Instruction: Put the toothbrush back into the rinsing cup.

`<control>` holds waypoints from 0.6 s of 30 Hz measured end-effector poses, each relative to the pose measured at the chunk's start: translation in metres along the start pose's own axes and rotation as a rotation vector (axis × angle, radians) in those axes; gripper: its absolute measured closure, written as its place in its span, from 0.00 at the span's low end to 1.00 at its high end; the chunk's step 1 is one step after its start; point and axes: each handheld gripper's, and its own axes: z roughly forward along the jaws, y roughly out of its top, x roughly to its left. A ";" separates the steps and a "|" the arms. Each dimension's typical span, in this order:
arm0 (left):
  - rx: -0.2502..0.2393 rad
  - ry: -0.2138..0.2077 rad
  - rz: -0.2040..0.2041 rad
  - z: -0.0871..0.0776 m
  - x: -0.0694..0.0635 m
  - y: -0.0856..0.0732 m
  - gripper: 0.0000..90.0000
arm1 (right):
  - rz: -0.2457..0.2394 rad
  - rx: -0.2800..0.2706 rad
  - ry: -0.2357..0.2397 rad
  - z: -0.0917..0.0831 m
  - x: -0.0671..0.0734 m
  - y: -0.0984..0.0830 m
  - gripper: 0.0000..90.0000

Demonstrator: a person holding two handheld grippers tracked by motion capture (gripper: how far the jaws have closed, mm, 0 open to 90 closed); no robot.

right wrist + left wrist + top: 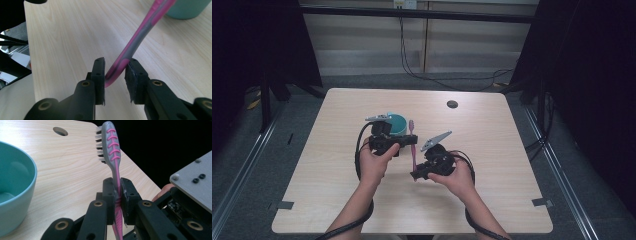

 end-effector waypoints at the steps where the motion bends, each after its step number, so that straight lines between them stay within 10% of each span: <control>1: 0.000 0.003 0.001 0.000 0.000 0.000 0.93 | 0.000 -0.002 0.003 0.000 0.000 0.000 0.77; 18: 0.004 0.012 -0.003 -0.010 0.002 0.004 0.93 | 0.034 -0.047 -0.013 -0.010 -0.012 -0.012 0.43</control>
